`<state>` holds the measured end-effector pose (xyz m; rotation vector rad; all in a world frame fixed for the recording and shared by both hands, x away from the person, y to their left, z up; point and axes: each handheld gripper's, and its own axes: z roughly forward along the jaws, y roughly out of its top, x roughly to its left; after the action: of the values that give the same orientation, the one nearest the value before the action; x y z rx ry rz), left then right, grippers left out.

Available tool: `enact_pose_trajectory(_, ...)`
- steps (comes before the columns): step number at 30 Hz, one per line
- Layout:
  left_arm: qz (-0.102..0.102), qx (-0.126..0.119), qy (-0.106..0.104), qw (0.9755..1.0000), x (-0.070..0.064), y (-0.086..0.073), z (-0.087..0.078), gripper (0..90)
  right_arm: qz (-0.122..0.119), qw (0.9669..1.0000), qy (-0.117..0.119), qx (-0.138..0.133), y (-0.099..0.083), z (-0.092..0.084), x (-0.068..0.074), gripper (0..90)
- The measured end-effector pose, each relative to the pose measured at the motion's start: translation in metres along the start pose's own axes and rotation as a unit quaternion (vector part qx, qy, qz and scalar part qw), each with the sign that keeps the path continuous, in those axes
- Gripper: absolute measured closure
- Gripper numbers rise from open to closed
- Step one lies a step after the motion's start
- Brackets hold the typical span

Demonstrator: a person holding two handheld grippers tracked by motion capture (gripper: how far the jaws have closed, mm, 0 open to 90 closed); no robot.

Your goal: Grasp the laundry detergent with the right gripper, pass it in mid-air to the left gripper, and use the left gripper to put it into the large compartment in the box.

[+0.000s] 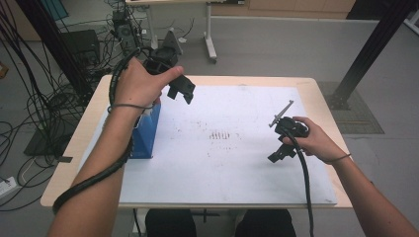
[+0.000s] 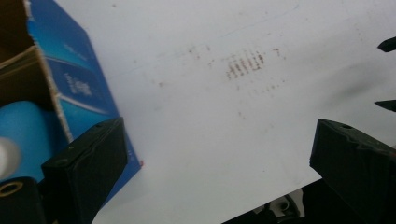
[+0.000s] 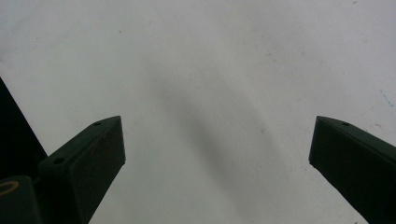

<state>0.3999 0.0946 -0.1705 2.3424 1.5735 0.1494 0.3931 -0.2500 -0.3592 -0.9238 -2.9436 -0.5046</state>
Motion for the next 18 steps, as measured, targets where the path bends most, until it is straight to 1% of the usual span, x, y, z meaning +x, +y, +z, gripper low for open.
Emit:
enact_pose_trajectory(5,0.004,0.009,-0.007,0.9999,-0.01,0.001,0.023,4.8,-0.003,1.0,0.002,0.0,0.002,0.001,0.002,3.7)
enact_pose_trajectory(7,0.004,0.01,-0.008,0.9999,-0.011,0.001,0.03,4.8,-0.005,1.0,0.002,0.001,0.003,0.001,0.002,3.6)
enact_pose_trajectory(8,0.004,0.015,-0.008,0.9998,-0.013,0.0,0.035,4.8,-0.005,1.0,0.002,0.001,0.003,0.001,0.002,3.6)
enact_pose_trajectory(13,0.005,0.025,-0.018,0.9995,-0.016,-0.002,0.055,4.8,-0.004,1.0,0.001,0.002,0.004,0.001,0.002,3.7)
enact_pose_trajectory(15,0.007,0.025,-0.018,0.9995,-0.017,-0.002,0.062,4.8,-0.006,1.0,0.0,0.001,0.005,0.001,0.002,3.7)
enact_pose_trajectory(16,0.012,0.026,-0.018,0.9994,-0.018,-0.003,0.065,4.9,-0.005,1.0,0.001,0.0,0.006,0.001,0.003,3.6)
enact_pose_trajectory(18,0.012,0.026,-0.017,0.9994,-0.02,-0.003,0.071,4.8,-0.006,1.0,0.002,0.0,0.007,0.001,0.003,3.7)
